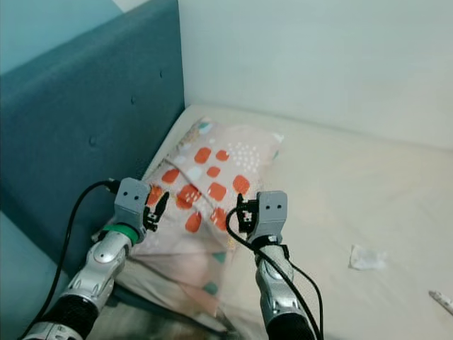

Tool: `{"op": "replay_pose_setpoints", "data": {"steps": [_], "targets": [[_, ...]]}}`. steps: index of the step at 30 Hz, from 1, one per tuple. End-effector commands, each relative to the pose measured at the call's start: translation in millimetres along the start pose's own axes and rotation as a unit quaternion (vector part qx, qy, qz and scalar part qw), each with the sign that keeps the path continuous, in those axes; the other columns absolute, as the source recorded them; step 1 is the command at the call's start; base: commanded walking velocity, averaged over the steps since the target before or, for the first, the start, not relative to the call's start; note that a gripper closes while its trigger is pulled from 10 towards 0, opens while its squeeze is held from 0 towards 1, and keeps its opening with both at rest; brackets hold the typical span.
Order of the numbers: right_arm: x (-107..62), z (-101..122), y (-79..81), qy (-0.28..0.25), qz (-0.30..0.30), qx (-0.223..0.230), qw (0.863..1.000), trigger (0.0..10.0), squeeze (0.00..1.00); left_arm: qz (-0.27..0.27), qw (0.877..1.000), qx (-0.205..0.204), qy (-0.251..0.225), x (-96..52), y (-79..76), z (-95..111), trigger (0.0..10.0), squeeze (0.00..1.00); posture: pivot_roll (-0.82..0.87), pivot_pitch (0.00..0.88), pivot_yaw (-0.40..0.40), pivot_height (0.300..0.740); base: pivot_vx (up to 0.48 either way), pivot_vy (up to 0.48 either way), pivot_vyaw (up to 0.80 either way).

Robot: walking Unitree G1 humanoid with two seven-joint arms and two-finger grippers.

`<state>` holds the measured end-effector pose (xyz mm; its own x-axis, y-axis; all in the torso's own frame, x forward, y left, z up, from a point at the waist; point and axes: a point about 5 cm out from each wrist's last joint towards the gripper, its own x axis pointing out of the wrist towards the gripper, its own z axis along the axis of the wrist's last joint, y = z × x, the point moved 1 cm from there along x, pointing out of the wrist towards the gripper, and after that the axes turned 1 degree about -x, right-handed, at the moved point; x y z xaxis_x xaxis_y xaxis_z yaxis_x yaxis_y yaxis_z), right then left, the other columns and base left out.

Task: Clean up the room

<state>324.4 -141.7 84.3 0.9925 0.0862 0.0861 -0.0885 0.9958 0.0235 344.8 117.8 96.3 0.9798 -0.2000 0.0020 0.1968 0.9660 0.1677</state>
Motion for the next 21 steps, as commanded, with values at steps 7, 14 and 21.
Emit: {"op": "replay_pose_setpoints", "data": {"steps": [7, 14, 21], "targets": [[-0.4, -2, 1.3, 0.005, 0.007, 0.012, 1.0, 10.0, 0.0, 0.009, 1.0, 0.007, 0.012, -2.4, 4.5, -4, 10.0, 0.0, -0.04, 0.028, 0.03, 0.61, 0.0, 0.0, 0.0], [3.1, 8, 2.6, -0.017, 0.025, 0.024, 0.999, 10.0, 0.0, 0.072, 0.997, 0.013, -0.006, 9.7, 44.9, 20, 10.0, 0.0, -0.03, 0.028, 0.039, 0.61, 0.0, 0.0, 0.0], [2.3, 10, 5.5, -0.02, 0.033, 0.024, 0.999, 10.0, 0.0, 0.088, 0.995, 0.004, 0.046, 12.8, 72.3, 11, 10.0, 0.13, -0.03, 0.041, 0.048, 0.61, 0.0, 0.0, 0.0]]}}
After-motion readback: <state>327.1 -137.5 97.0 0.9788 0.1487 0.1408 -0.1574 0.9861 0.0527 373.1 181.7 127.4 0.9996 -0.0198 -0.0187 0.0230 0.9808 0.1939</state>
